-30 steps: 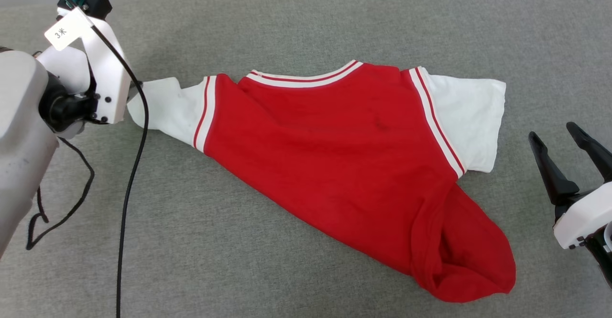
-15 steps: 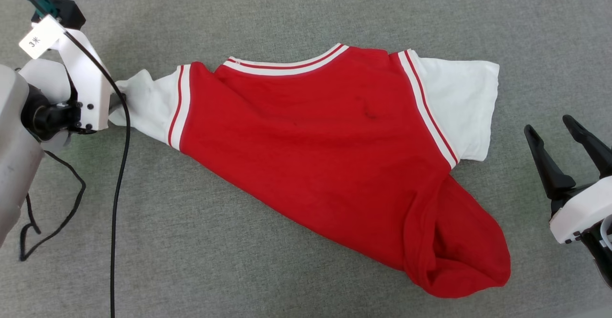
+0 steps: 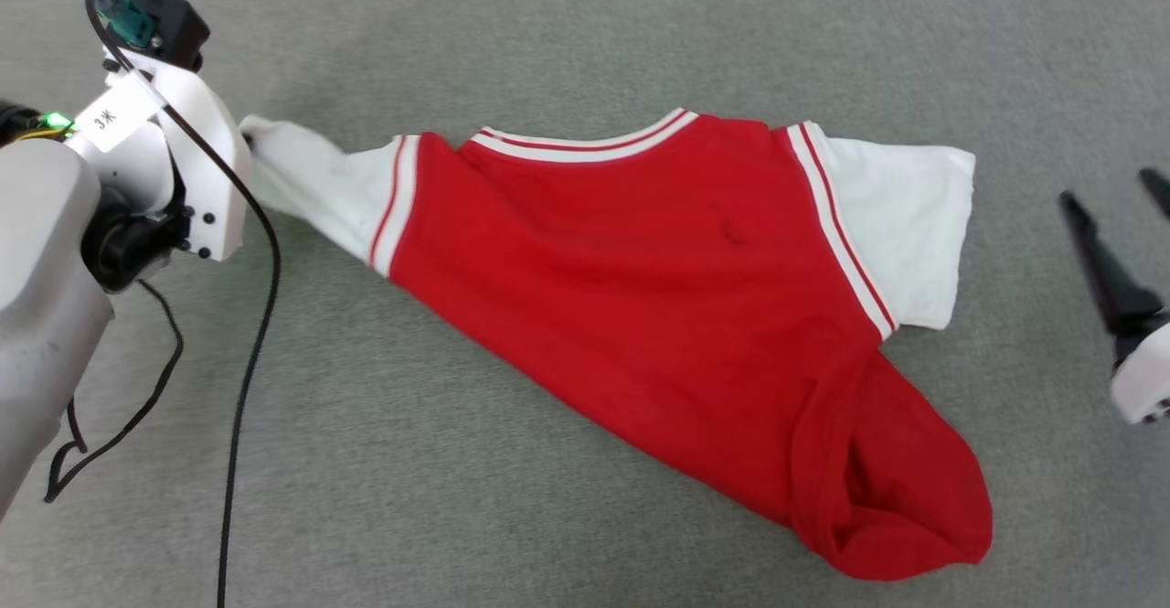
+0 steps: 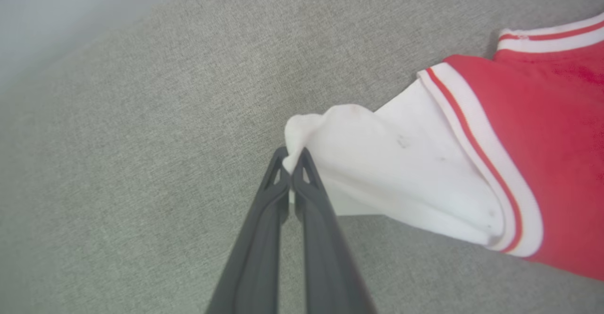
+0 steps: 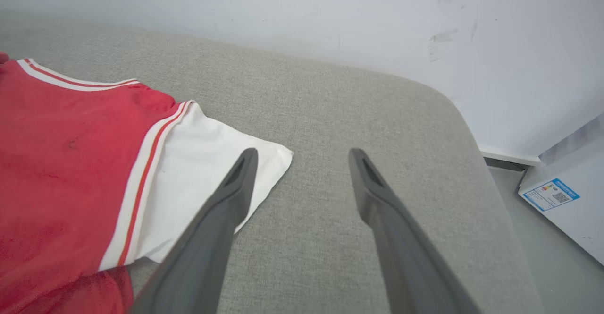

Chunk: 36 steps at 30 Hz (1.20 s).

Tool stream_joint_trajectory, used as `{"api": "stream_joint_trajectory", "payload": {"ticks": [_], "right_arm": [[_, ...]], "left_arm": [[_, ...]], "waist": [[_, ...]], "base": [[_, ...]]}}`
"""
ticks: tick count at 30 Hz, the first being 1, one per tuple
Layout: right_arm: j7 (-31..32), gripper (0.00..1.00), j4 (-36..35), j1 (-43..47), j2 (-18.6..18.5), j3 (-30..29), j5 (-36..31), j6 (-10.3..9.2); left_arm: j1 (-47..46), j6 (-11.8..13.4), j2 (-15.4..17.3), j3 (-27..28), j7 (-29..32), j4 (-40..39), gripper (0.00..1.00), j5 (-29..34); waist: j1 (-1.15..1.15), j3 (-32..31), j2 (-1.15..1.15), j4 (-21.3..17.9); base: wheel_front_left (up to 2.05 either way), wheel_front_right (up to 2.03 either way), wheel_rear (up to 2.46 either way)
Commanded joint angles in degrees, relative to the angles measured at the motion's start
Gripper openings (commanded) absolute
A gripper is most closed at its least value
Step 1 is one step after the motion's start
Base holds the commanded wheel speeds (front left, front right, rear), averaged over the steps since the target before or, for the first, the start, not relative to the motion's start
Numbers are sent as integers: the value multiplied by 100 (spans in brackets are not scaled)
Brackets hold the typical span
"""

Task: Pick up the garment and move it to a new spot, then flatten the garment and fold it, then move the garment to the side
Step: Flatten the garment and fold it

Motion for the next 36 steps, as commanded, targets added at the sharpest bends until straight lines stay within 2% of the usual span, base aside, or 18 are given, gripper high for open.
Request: {"api": "stream_joint_trajectory", "payload": {"ticks": [1,2,3,7,13,16,17,20,26,36], "right_arm": [[66,100,-47,-155,-116,21,-10,-7],[66,100,-47,-155,-116,21,-10,-7],[215,100,-80,-313,-310,79,29,-7],[726,100,-98,-633,-700,313,270,-7],[2161,100,172,-1174,-1332,997,1024,-7],[2885,100,405,-1452,-1533,1354,1377,-7],[2885,100,405,-1452,-1533,1354,1377,-7],[3430,100,692,-1776,-1660,1653,1547,-7],[3784,100,1409,-2380,-1510,2053,1592,-7],[3423,100,2773,-2718,-962,2468,1517,-7]], "left_arm": [[122,15,75,7,-149,-113,0,45],[122,15,75,7,-149,-113,0,45],[178,57,86,24,-351,-330,0,92],[359,214,153,36,-616,-854,0,167],[563,510,226,56,-829,-1692,0,253],[641,650,261,50,-867,-2082,0,298],[641,650,261,50,-867,-2082,0,298],[704,786,299,53,-889,-2407,0,335],[738,962,370,66,-921,-2818,0,415],[666,1102,411,92,-947,-3138,0,480]], "waist": [[0,-97,0,112],[0,-97,0,112],[0,-151,0,198],[0,-206,0,375],[0,-154,0,657],[0,-83,0,776],[0,-83,0,776],[0,6,0,880],[0,201,0,1034],[0,513,0,1171]], "base": [[0,0,0],[0,0,0],[0,0,0],[0,0,0],[0,0,0],[0,0,0],[0,0,0],[0,0,0],[0,0,0],[0,0,0]]}}
